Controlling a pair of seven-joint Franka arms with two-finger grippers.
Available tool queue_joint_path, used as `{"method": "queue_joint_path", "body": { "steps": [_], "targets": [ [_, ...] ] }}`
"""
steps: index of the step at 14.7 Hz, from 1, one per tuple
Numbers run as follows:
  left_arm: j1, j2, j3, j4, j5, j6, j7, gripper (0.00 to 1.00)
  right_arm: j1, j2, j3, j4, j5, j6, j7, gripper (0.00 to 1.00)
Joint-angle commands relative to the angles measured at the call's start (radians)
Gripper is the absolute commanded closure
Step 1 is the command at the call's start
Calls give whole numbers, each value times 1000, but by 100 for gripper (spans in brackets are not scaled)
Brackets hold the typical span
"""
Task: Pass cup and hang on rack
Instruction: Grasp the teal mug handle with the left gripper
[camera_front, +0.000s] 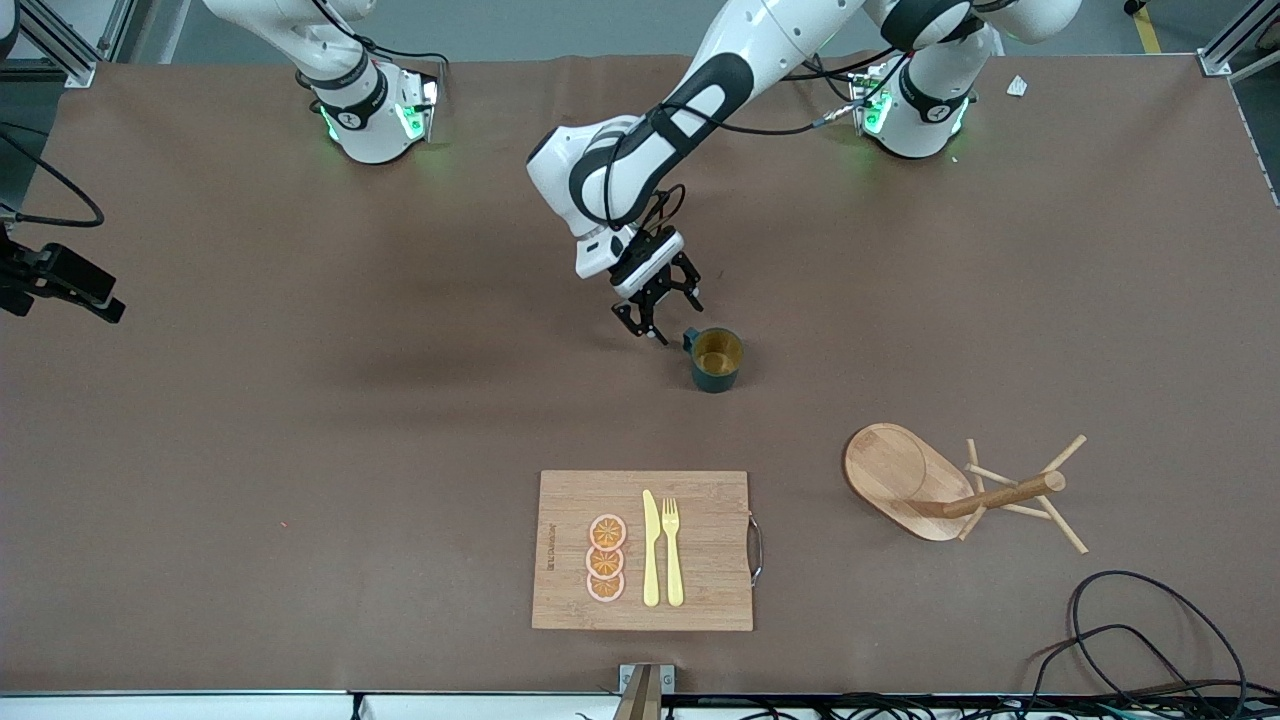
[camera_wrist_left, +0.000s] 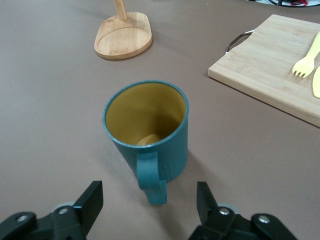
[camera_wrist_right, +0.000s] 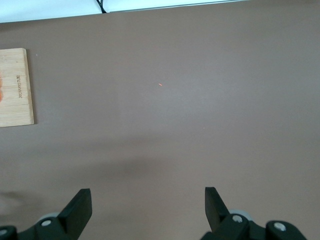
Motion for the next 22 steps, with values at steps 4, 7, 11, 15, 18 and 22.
{"method": "queue_joint_path", "body": {
  "steps": [4,7,11,15,18,22],
  "targets": [
    [-17,55,12,63,38,-21,-27,28,-10,-26,13,-21,-17,-1,-4,0],
    [-18,53,23,64,40,-21,-27,31,-12,-26,14,-15,-17,-1,-5,0],
    [-17,52,23,63,40,-28,-27,37,-16,-24,11,-15,-12,-1,-5,0],
    [-12,50,25,61,40,-43,-26,45,-19,-24,10,-16,-8,-2,-5,0],
    [-10,47,31,63,38,-43,-23,51,-19,-24,10,-16,-6,-2,-5,0],
    [-10,49,31,61,36,-47,-20,72,-18,-23,10,-16,-6,-2,-10,0]
  ]
}}
